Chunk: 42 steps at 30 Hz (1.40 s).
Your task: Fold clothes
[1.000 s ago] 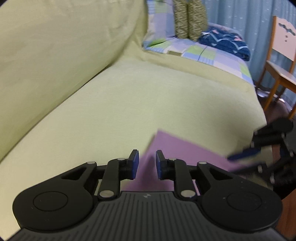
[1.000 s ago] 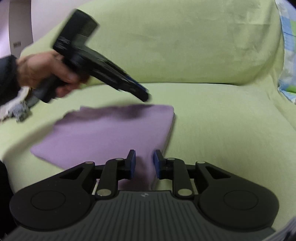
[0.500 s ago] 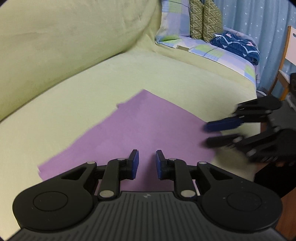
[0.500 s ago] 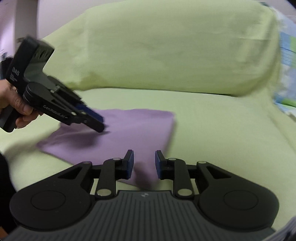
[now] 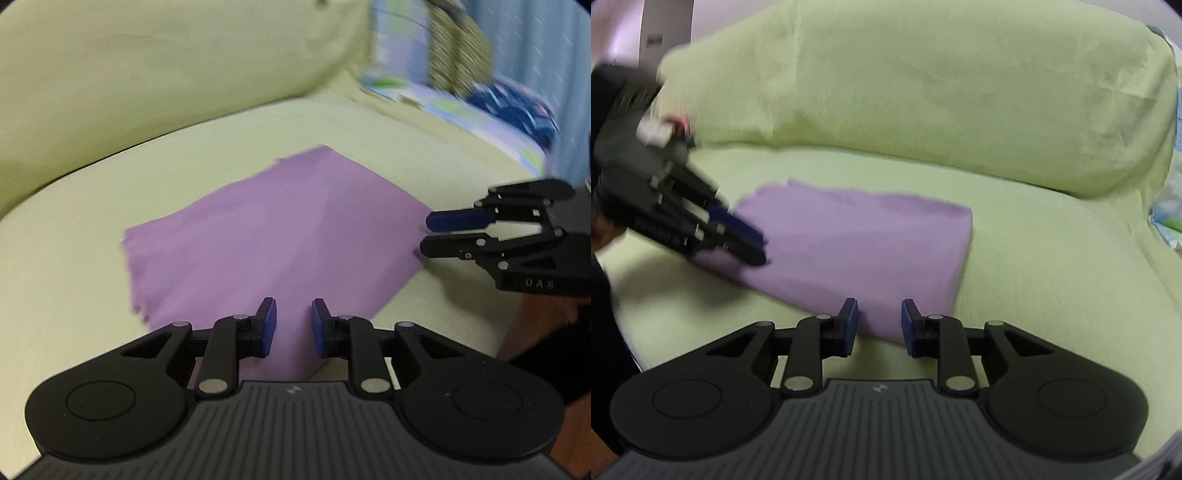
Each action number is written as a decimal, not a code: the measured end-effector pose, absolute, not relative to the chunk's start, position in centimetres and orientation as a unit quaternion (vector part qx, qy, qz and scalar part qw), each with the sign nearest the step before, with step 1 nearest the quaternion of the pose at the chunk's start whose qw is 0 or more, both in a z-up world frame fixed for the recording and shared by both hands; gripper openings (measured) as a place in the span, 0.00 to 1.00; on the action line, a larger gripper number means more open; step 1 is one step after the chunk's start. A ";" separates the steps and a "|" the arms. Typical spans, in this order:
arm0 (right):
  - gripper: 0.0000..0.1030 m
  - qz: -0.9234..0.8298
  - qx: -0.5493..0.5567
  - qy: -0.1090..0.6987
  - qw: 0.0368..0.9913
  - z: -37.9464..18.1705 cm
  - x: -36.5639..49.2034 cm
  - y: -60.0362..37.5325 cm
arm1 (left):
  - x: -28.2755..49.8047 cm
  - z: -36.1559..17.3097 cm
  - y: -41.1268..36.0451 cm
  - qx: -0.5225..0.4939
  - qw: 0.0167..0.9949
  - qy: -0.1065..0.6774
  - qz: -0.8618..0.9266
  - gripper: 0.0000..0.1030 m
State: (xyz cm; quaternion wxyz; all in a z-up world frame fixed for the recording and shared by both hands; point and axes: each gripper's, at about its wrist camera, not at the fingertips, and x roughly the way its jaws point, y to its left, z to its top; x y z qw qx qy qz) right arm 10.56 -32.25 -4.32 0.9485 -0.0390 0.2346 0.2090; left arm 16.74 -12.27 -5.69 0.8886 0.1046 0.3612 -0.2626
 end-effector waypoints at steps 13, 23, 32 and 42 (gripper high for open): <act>0.24 0.199 -0.029 0.281 0.938 -4.4 12.0 -30.5 | 15.6 -6.7 -10.4 0.029 0.906 0.386 -0.172 0.30; 0.24 0.183 -0.033 0.297 0.937 -4.5 11.3 -30.6 | 15.6 -6.9 -10.3 0.020 0.906 0.389 -0.167 0.29; 0.30 0.172 -0.010 0.302 0.938 -4.2 10.4 -31.6 | 14.9 -6.8 -10.9 0.031 0.907 0.390 -0.155 0.32; 0.32 0.176 0.007 0.291 0.940 -3.6 9.6 -31.2 | 13.2 -7.6 -9.6 0.023 0.910 0.385 -0.149 0.36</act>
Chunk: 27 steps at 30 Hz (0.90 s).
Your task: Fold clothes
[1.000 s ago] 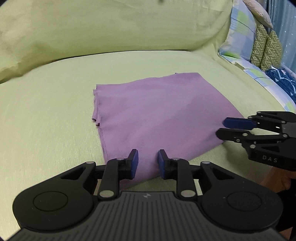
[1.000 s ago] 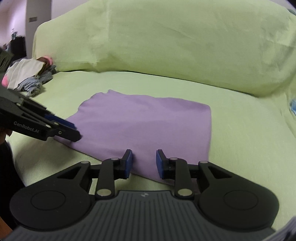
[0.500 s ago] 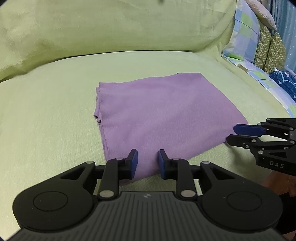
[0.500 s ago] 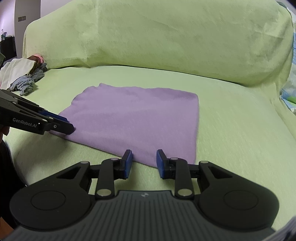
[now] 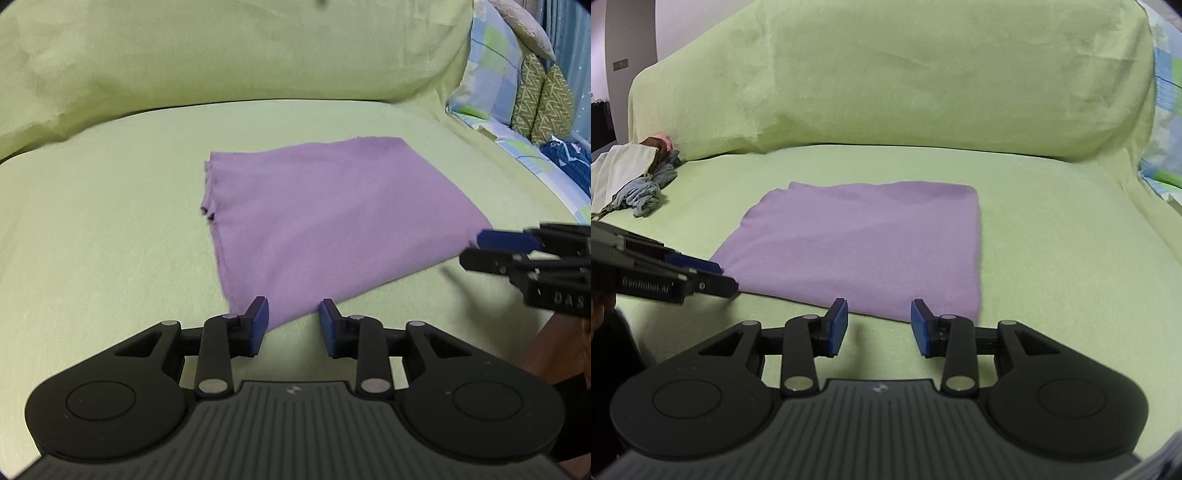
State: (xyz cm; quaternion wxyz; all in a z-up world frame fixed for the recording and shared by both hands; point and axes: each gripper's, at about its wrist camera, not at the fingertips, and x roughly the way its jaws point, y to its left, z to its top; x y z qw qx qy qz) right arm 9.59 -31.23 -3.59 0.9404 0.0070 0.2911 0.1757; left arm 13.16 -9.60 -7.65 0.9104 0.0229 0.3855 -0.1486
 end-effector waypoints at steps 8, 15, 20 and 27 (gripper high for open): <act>0.33 0.192 0.023 0.258 0.947 -3.3 10.8 -30.7 | 15.7 -6.0 -7.7 0.000 0.925 0.356 -0.134 0.36; 0.33 0.233 0.038 0.244 0.941 -2.7 15.3 -29.1 | 19.7 -7.7 -7.4 -0.048 0.917 0.345 -0.193 0.36; 0.33 0.276 0.039 0.241 0.930 -1.4 19.9 -27.1 | 19.9 -8.9 -5.6 -0.042 0.918 0.350 -0.182 0.26; 0.33 0.288 0.022 0.225 0.931 -0.9 24.8 -24.3 | 20.4 -7.0 -4.2 -0.023 0.927 0.333 -0.174 0.35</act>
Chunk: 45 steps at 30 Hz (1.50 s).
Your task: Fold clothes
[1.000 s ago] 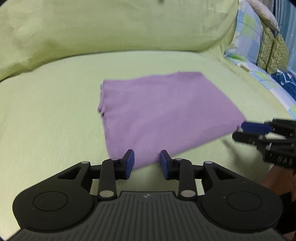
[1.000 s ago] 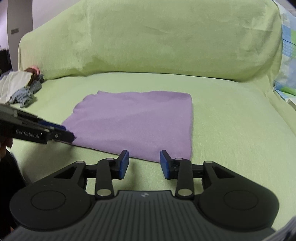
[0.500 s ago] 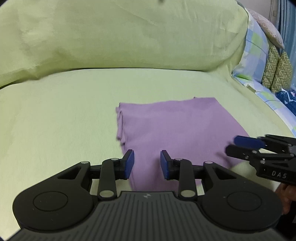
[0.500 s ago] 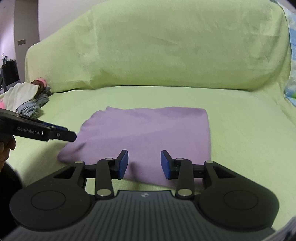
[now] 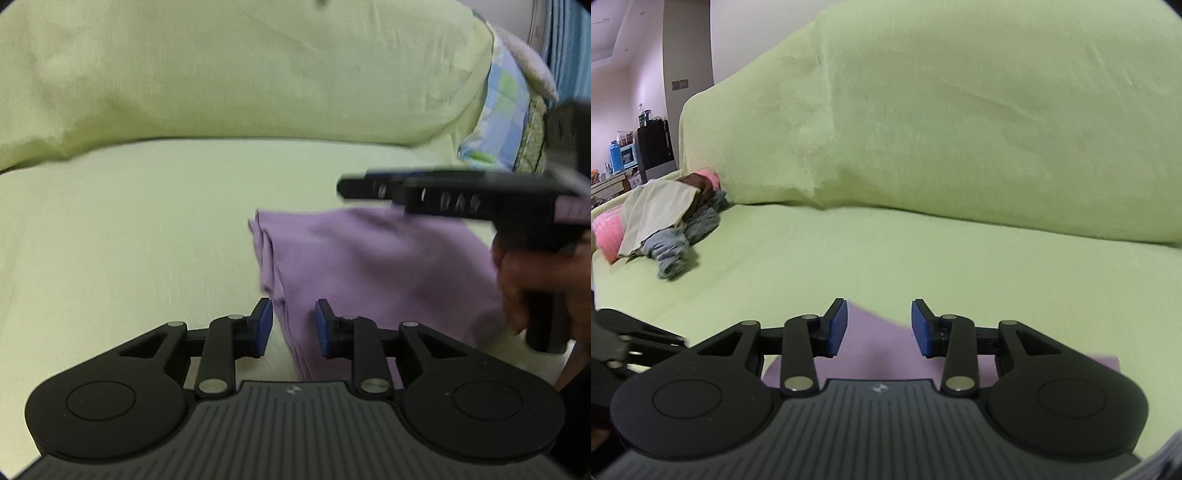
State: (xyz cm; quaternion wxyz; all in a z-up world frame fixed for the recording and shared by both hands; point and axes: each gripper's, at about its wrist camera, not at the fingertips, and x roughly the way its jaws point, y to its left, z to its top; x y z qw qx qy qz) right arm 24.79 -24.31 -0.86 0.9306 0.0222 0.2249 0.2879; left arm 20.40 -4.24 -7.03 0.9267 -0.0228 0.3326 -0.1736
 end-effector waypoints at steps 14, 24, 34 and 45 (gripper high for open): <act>0.32 0.211 -0.014 0.239 0.948 -2.9 23.5 -28.6 | 26.3 -8.2 -4.7 -0.069 0.925 0.346 -0.144 0.06; 0.28 0.074 0.002 0.276 0.958 -5.2 26.3 -33.7 | 25.9 -8.8 -5.0 -0.075 0.930 0.338 -0.122 0.06; 0.27 0.154 -0.002 0.263 0.952 -4.6 26.7 -31.5 | 25.9 -6.2 -6.7 -0.040 0.935 0.316 -0.154 0.05; 0.23 0.112 0.012 0.301 0.947 -6.4 29.8 -31.3 | 29.7 -8.5 -8.6 -0.017 0.927 0.332 -0.173 0.06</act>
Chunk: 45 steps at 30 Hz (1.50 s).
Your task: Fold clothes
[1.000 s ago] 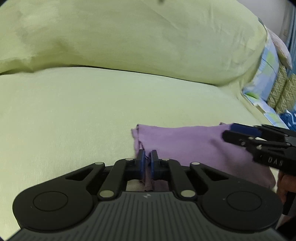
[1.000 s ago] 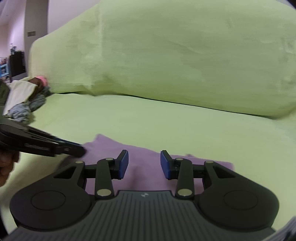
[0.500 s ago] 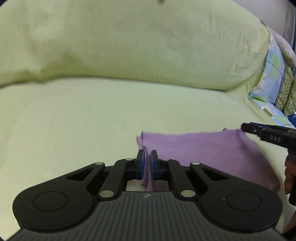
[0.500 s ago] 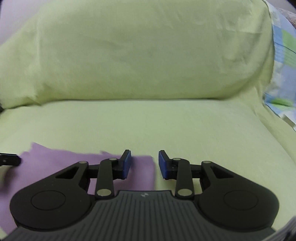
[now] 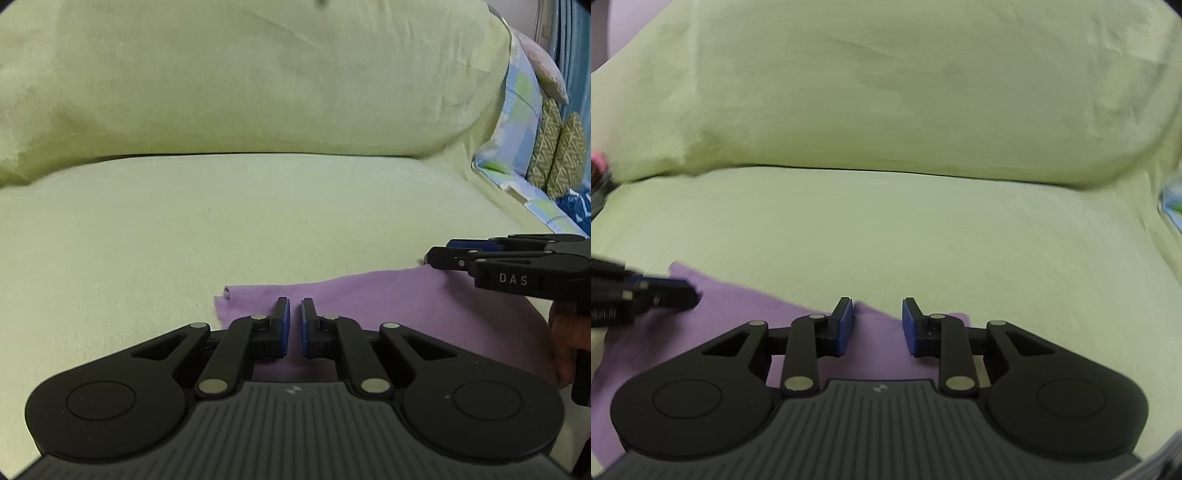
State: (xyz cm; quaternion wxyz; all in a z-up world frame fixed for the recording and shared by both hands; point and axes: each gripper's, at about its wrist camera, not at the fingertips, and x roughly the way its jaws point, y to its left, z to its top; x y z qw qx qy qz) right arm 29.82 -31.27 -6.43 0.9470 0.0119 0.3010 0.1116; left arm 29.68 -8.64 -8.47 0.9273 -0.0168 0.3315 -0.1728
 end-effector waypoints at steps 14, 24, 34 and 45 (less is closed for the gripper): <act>0.24 0.100 -0.003 0.288 0.952 -6.6 27.8 -33.5 | 30.2 -8.3 -9.6 0.003 0.930 0.331 -0.158 0.07; 0.33 0.073 -0.001 0.270 0.960 -7.0 27.3 -34.2 | 30.5 -7.6 -8.1 -0.006 0.938 0.329 -0.111 0.07; 0.34 0.079 -0.015 0.281 0.956 -7.4 27.7 -33.7 | 29.9 -7.8 -9.5 -0.007 0.936 0.328 -0.130 0.07; 0.33 0.058 0.081 0.229 0.968 -5.3 25.2 -36.3 | 23.6 -5.6 -10.0 -0.009 0.930 0.337 -0.146 0.07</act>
